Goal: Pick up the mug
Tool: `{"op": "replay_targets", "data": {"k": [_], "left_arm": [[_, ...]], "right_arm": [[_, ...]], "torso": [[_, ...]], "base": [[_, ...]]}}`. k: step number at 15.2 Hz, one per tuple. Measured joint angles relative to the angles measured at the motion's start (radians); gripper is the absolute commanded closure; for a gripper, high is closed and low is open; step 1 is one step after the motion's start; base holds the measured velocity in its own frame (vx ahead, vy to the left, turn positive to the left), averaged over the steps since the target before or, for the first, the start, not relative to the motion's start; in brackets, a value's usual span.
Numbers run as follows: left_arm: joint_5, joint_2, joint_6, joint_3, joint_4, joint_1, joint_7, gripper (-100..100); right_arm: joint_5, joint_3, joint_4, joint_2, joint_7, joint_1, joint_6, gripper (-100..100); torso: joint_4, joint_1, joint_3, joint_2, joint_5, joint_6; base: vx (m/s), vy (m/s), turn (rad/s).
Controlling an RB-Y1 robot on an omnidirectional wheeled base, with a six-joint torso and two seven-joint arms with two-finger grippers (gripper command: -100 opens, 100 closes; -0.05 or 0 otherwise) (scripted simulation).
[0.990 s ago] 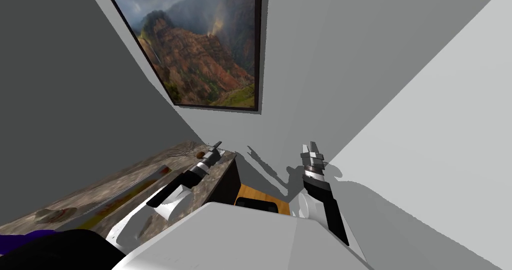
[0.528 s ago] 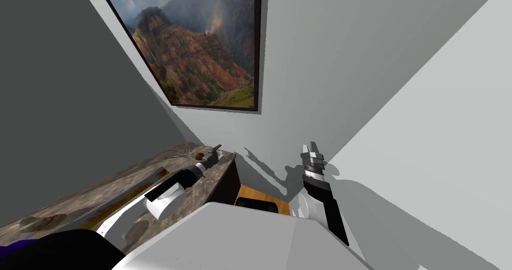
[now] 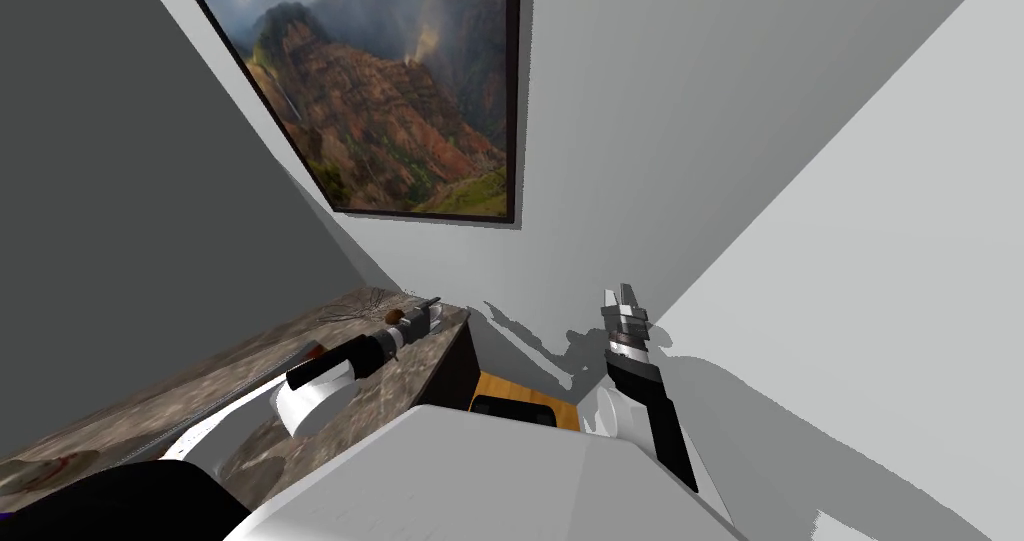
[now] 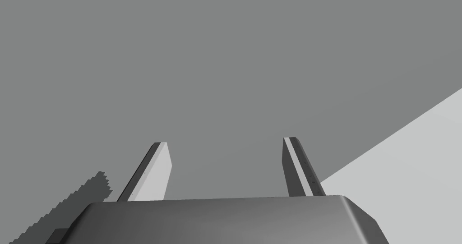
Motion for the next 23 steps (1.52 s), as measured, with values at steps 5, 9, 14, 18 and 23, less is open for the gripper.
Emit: {"op": "replay_targets", "data": {"k": [5, 9, 14, 18, 23], "left_arm": [[0.081, 0.095, 0.065, 0.012, 0.025, 0.018, 0.017, -100], [0.149, 0.174, 0.124, 0.023, 0.039, 0.035, 0.031, -100], [0.227, 0.265, 0.201, 0.038, 0.056, 0.049, 0.050, -100], [0.303, 0.348, 0.256, 0.055, 0.070, 0.067, 0.063, -100], [0.397, 0.451, 0.342, 0.077, 0.087, 0.090, 0.083, -100]], "right_arm": [[0.000, 0.000, 0.000, 0.000, 0.000, 0.000, 0.000, 0], [0.000, 0.000, 0.000, 0.000, 0.000, 0.000, 0.000, 0], [0.000, 0.000, 0.000, 0.000, 0.000, 0.000, 0.000, 0], [0.000, 0.000, 0.000, 0.000, 0.000, 0.000, 0.000, 0], [0.000, 0.000, 0.000, 0.000, 0.000, 0.000, 0.000, 0]], "torso": [[0.000, 0.000, 0.000, 0.000, 0.000, 0.000], [0.000, 0.000, 0.000, 0.000, 0.000, 0.000], [0.000, 0.000, 0.000, 0.000, 0.000, 0.000], [0.000, -0.001, 0.000, -0.001, 0.000, 0.000], [0.000, -0.001, -0.001, -0.001, 0.000, 0.000]], "base": [[0.015, 0.010, -0.043], [0.014, 0.008, -0.036], [0.017, 0.008, -0.046], [0.020, 0.007, -0.046], [0.023, 0.004, -0.046]]}}
